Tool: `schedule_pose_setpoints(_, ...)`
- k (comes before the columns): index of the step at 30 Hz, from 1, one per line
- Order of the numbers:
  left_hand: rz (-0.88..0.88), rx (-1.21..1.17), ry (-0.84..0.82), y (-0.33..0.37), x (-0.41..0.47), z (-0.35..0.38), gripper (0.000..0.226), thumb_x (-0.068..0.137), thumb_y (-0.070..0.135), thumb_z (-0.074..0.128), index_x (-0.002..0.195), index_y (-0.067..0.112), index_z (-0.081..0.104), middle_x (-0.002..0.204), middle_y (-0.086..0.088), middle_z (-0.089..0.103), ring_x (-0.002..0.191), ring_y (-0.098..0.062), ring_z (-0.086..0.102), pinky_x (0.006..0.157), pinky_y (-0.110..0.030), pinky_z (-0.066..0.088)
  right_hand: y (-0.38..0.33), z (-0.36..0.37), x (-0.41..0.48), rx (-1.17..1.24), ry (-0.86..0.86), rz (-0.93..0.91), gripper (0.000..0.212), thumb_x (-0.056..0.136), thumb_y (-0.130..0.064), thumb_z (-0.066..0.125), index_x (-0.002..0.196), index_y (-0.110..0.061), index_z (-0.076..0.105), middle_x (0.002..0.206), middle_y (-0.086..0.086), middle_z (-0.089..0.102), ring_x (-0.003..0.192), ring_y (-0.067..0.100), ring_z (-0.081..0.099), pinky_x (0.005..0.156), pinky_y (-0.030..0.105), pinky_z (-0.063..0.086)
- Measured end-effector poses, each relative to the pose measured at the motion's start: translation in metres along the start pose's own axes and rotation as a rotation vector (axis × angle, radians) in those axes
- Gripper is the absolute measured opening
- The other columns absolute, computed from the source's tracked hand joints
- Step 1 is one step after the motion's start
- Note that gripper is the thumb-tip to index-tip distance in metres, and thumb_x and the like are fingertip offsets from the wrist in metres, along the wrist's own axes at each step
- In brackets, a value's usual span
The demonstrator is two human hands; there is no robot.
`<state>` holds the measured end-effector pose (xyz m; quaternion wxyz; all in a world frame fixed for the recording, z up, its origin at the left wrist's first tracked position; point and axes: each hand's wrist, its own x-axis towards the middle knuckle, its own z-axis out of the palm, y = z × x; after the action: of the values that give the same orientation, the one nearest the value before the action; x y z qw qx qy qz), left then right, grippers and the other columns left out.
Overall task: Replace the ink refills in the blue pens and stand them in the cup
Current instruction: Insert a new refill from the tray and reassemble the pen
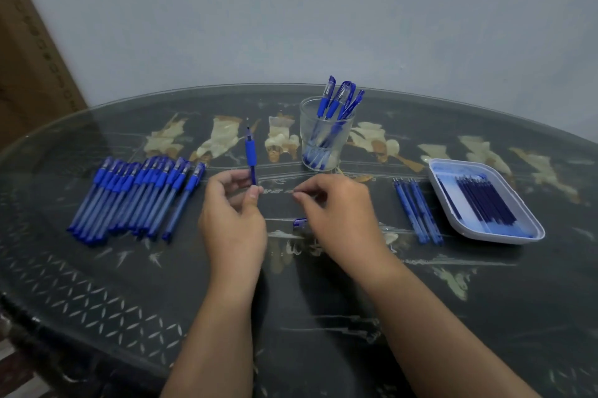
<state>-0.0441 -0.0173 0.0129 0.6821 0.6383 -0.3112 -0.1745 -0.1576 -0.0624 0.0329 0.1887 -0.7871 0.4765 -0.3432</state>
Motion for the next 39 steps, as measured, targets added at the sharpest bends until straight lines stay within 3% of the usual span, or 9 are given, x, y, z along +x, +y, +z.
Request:
schedule_pose_setpoints(3,0.087,0.034,-0.167,0.004,-0.004,0.003,0.031,0.09,-0.003,0.059,0.094,0.028,0.058,0.095,0.009,0.067,0.088,-0.001,0.067,0.082,-0.017,0.052,-0.003,-0.032,-0.007,0.219,0.06,0.066,0.009,0.087,-0.019,0.07,0.093,-0.023,0.076,0.08,-0.017,0.069,0.077,-0.005,0.062,0.071,0.005,0.045)
schedule_pose_setpoints(8,0.204,0.084,-0.429,0.008,-0.012,0.005,0.038,0.087,-0.007,0.061,0.089,0.032,0.062,0.092,0.011,0.069,0.089,-0.007,0.067,0.077,-0.014,0.049,0.003,-0.075,-0.011,0.583,0.152,0.076,0.018,0.087,-0.012,0.071,0.092,-0.029,0.076,0.086,-0.008,0.076,0.085,0.008,0.071,0.081,0.029,0.057)
schedule_pose_setpoints(11,0.252,0.096,-0.487,0.009,-0.013,0.006,0.039,0.086,-0.008,0.062,0.089,0.03,0.064,0.093,0.007,0.07,0.089,-0.009,0.068,0.078,-0.017,0.052,0.004,-0.086,-0.011,0.676,0.14,0.075,0.021,0.088,-0.005,0.067,0.095,-0.023,0.075,0.089,-0.002,0.076,0.087,0.013,0.072,0.079,0.031,0.059)
schedule_pose_setpoints(15,0.273,0.131,-0.512,0.009,-0.014,0.007,0.035,0.085,-0.008,0.063,0.09,0.027,0.065,0.093,0.008,0.069,0.087,-0.008,0.067,0.079,-0.021,0.053,0.005,-0.089,-0.012,0.697,0.118,0.071,0.019,0.088,-0.004,0.066,0.097,-0.019,0.075,0.091,0.001,0.076,0.088,0.015,0.072,0.076,0.03,0.06)
schedule_pose_setpoints(22,0.316,0.161,-0.524,0.008,-0.014,0.008,0.035,0.084,-0.011,0.063,0.091,0.023,0.066,0.092,0.009,0.069,0.085,-0.004,0.066,0.076,-0.01,0.048,0.007,-0.086,-0.011,0.648,-0.001,0.092,0.022,0.088,0.0,0.065,0.092,-0.02,0.074,0.086,0.0,0.076,0.085,0.014,0.073,0.08,0.034,0.06)
schedule_pose_setpoints(30,0.326,0.15,-0.531,0.008,-0.016,0.007,0.041,0.085,-0.01,0.063,0.089,0.031,0.064,0.092,0.01,0.068,0.087,-0.005,0.067,0.079,-0.015,0.051,0.009,-0.077,-0.01,0.574,0.013,0.13,0.006,0.079,-0.021,0.078,0.082,-0.018,0.074,0.075,0.002,0.075,0.076,0.02,0.072,0.078,0.044,0.06)
schedule_pose_setpoints(34,0.294,0.126,-0.534,0.008,-0.016,0.007,0.04,0.085,-0.007,0.064,0.088,0.033,0.064,0.091,0.013,0.068,0.087,-0.006,0.068,0.079,-0.018,0.053,0.008,-0.073,-0.011,0.624,0.046,0.184,0.044,0.06,-0.047,0.076,0.086,-0.014,0.067,0.076,0.01,0.073,0.075,0.026,0.072,0.073,0.047,0.06)
schedule_pose_setpoints(37,0.297,0.12,-0.533,0.008,-0.015,0.007,0.037,0.086,-0.007,0.064,0.09,0.03,0.064,0.091,0.016,0.068,0.087,-0.008,0.067,0.078,-0.019,0.053,0.007,-0.074,-0.012,0.716,-0.036,0.179,0.033,0.078,-0.029,0.075,0.108,-0.018,0.066,0.085,0.012,0.074,0.081,0.026,0.073,0.075,0.043,0.061)
schedule_pose_setpoints(39,0.294,0.109,-0.527,0.008,-0.015,0.007,0.034,0.086,-0.007,0.064,0.091,0.027,0.064,0.091,0.013,0.068,0.087,-0.008,0.067,0.077,-0.019,0.053,0.006,-0.074,-0.012,0.766,-0.058,0.147,0.021,0.088,-0.008,0.068,0.107,-0.018,0.068,0.088,0.012,0.074,0.081,0.025,0.073,0.077,0.042,0.061)
